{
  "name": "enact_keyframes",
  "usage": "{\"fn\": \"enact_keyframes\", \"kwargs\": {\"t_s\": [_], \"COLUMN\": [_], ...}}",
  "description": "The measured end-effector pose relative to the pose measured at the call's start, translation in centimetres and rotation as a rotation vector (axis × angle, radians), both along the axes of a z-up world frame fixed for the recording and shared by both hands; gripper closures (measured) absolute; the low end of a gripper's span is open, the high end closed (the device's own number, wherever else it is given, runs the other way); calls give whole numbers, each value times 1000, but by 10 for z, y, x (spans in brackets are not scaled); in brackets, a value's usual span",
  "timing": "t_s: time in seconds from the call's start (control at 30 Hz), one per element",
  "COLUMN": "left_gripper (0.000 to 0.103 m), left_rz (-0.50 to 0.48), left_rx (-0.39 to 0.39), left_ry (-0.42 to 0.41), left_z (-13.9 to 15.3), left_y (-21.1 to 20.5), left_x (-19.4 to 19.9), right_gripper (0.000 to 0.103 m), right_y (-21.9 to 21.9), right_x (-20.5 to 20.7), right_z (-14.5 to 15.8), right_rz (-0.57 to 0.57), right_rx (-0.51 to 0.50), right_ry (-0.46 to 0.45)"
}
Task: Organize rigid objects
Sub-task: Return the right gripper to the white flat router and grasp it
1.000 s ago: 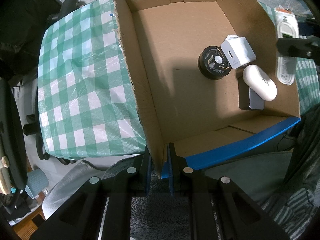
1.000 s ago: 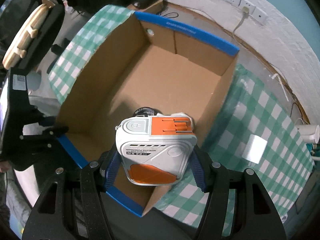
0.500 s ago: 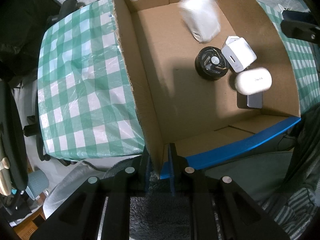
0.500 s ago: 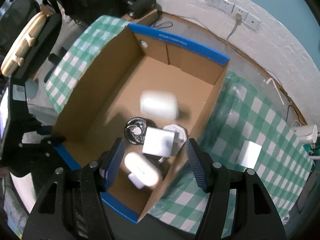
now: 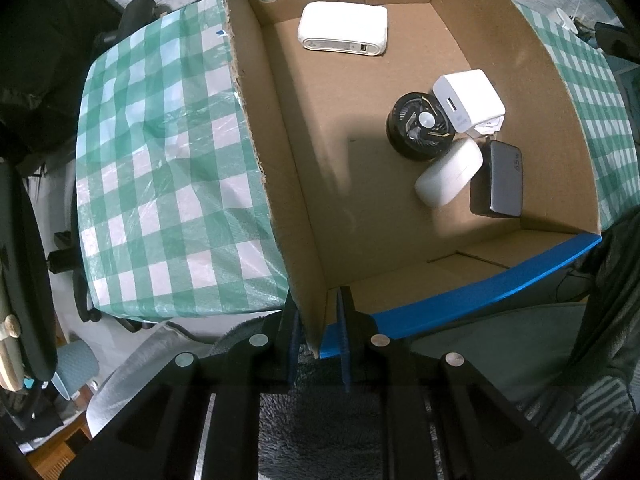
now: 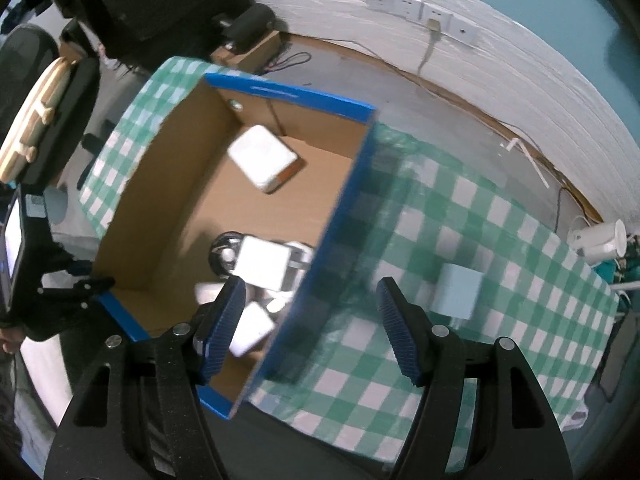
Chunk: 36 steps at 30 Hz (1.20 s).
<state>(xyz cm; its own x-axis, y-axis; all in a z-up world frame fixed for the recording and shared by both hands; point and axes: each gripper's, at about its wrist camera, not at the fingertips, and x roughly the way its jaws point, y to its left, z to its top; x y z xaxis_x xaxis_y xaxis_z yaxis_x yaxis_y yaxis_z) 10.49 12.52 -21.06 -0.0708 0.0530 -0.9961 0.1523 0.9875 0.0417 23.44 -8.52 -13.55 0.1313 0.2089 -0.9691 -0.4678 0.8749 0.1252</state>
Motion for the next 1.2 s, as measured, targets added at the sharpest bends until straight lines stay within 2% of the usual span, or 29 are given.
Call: {"fn": "enact_keyframes", "kwargs": {"t_s": [0.27,0.63,0.93,1.2], "left_gripper": [88,88,88,88], "left_rz": [1,2,1,2], "left_rx": [0,0,0,0], "left_ry": [1,2,3,4], "left_z": [0,1,1,1], "left_y": [0,1,2,1], "left_x": [0,0,0,0], "right_gripper": [34,34,34,34], "right_y": [-49,-126,-141,-139], "right_x": [19,52,63,69], "right_z": [-8,-50,-88,-126], "right_rz": [-92,-279,-301,-261], "right_rx": [-13,-7,-30,-65], "right_ry": [26,142,174,175]}}
